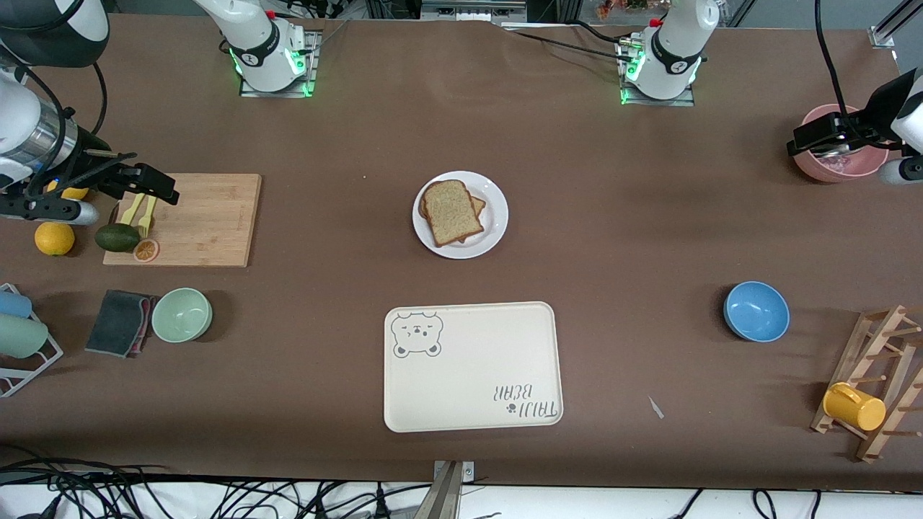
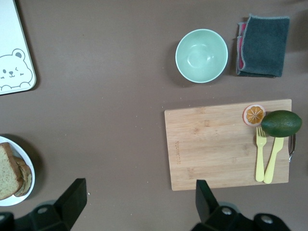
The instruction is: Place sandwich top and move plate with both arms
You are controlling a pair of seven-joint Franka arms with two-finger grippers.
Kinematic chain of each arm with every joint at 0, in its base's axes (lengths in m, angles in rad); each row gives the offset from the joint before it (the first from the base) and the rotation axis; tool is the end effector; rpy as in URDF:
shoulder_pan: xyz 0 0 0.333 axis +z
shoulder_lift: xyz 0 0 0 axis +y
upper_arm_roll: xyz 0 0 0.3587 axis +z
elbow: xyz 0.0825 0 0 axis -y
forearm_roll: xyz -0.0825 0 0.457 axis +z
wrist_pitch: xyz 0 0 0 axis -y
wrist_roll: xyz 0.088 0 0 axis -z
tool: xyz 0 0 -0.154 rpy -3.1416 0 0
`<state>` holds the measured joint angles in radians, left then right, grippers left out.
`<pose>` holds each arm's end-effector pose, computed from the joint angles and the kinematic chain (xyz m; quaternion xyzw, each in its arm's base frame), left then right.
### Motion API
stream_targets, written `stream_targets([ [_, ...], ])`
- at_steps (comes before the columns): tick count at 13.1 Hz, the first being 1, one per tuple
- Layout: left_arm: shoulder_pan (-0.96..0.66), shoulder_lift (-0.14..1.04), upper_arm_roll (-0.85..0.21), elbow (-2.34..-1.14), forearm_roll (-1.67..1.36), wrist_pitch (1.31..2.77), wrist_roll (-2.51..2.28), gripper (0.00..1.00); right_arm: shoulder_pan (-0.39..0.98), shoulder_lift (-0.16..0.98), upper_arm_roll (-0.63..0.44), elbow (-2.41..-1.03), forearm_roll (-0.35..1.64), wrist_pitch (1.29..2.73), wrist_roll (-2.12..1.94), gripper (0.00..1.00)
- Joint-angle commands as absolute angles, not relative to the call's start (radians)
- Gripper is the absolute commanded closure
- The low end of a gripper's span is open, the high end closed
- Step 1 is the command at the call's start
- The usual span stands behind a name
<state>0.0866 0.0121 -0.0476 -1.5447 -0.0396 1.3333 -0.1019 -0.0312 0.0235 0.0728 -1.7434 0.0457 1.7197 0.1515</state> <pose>0.5941 0.0166 0.6100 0.9913 0.0674 -0.1121 0.0164 0.6351 0.0325 0.5237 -0.9977 0.0588 0.0257 0.0210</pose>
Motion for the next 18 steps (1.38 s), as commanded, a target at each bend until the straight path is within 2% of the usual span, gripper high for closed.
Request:
stream_targets([
  [1, 0.092, 0.015, -0.052, -1.532, -0.06, 1.318, -0.092, 0.0, -0.041, -0.006, 0.083, -1.744, 0.051, 1.718, 0.172, 0.0],
  [12, 0.08, 0.04, -0.057, -1.526, -0.067, 1.355, -0.103, 0.0, -0.038, 0.017, 0.083, -1.706, 0.014, 1.668, 0.202, 0.0],
  [18, 0.078, 0.04, -0.058, -1.526, -0.066, 1.355, -0.106, 0.0, -0.034, 0.011, 0.126, -1.694, -0.006, 1.657, 0.207, 0.0],
])
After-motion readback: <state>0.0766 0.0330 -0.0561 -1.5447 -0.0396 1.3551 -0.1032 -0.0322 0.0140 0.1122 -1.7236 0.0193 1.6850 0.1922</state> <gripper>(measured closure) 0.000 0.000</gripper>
